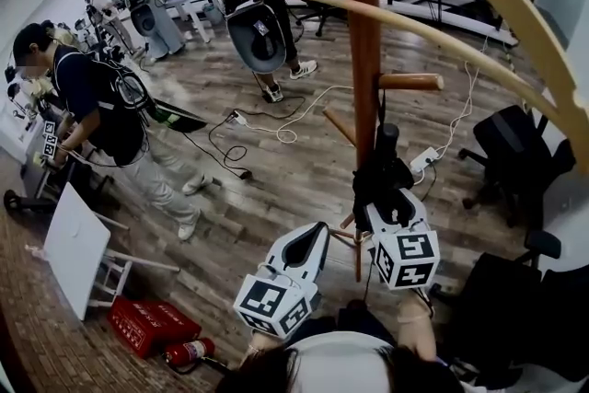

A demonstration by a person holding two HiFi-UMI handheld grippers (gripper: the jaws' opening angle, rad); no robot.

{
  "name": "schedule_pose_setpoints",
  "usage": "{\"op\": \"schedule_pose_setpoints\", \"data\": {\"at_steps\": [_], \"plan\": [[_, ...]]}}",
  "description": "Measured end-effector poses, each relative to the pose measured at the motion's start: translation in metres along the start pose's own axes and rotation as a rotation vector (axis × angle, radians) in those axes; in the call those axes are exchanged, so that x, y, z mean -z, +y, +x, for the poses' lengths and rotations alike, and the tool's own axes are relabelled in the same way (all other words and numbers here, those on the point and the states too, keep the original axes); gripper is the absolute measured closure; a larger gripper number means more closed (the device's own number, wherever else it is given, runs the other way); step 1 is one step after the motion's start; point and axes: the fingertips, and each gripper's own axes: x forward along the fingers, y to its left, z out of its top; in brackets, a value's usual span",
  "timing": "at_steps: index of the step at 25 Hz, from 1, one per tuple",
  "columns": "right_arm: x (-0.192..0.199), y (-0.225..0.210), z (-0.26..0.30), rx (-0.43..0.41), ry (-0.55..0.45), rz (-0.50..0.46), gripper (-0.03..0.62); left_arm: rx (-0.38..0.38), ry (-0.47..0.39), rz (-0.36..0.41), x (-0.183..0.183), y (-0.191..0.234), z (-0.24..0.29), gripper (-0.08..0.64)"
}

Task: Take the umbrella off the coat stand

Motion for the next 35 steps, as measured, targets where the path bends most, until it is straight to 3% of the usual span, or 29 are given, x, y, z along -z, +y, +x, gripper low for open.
{"op": "schedule_pose_setpoints", "data": {"at_steps": [25, 35], "plan": [[-0.022, 0.003, -0.044, 0.031, -0.116, -0.008, 0.370, 0.006, -0.037, 0.032, -0.006, -0.024, -0.025, 0.551], [-0.035, 0.003, -0.070, 0.065, -0.171, -0.013, 0.370, 0.044, -0.056, 0.043, -0.009, -0.036, -0.035, 0.551]]}}
